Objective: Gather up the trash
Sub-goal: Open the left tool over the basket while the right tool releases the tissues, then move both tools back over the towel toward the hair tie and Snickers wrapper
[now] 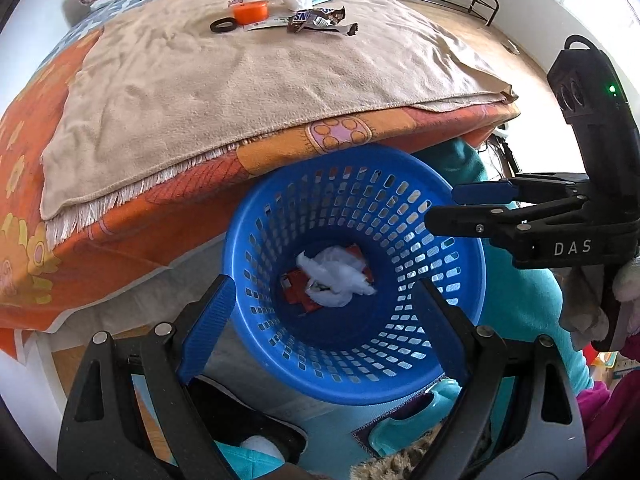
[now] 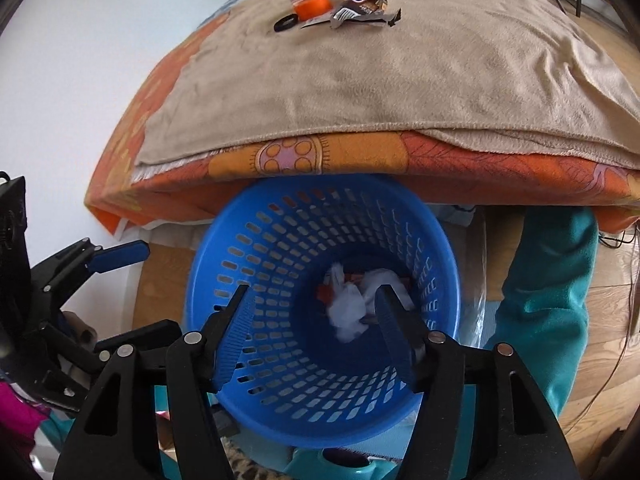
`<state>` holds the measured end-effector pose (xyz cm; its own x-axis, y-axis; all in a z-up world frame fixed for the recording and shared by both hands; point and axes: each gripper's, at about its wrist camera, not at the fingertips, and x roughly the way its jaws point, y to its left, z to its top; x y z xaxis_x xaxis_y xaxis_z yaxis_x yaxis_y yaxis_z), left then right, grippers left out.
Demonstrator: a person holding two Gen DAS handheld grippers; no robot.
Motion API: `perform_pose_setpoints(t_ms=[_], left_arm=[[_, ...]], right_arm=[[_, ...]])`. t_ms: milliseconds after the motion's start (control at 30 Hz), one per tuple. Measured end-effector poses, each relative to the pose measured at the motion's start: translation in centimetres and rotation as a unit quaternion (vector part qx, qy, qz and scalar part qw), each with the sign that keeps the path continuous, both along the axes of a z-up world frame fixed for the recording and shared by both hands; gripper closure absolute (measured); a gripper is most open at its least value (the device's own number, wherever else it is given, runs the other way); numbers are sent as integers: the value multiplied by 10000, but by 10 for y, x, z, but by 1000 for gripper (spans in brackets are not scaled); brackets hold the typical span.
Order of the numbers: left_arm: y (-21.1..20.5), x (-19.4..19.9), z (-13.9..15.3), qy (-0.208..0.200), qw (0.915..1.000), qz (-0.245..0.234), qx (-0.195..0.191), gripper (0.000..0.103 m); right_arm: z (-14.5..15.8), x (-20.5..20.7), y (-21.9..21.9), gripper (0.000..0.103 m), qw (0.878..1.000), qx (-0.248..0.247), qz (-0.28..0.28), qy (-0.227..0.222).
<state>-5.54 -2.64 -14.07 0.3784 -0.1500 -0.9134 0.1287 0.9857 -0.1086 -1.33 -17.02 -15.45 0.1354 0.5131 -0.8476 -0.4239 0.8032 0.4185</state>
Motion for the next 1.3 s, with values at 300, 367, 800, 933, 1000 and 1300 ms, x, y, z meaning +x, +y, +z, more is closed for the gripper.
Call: perform_pose_setpoints(t_ms=[300, 367, 800, 933, 1000, 1300], left_arm=[[12, 16, 11, -113, 9997, 214, -44, 11], [15, 22, 15, -157, 9995, 258, -13, 11], [39, 84, 48, -572, 9967, 537, -183, 11], [46, 107, 55, -652, 9959, 612, -97, 11], [49, 119, 58, -678, 9957, 625, -57, 11], [58, 165, 58, -720, 9944, 769, 84, 11]], right_arm=[[16, 8, -4, 41, 9996, 10, -73, -282], [22, 11, -5, 41, 9992, -4, -84, -402], [55, 38, -14, 41, 9915, -79, -236, -1277], [63, 47, -13, 41, 9882, -85, -201, -1516], [66, 52, -12, 41, 9871, -97, -177, -1586], [84, 83, -4, 41, 9819, -63, -205, -1880]])
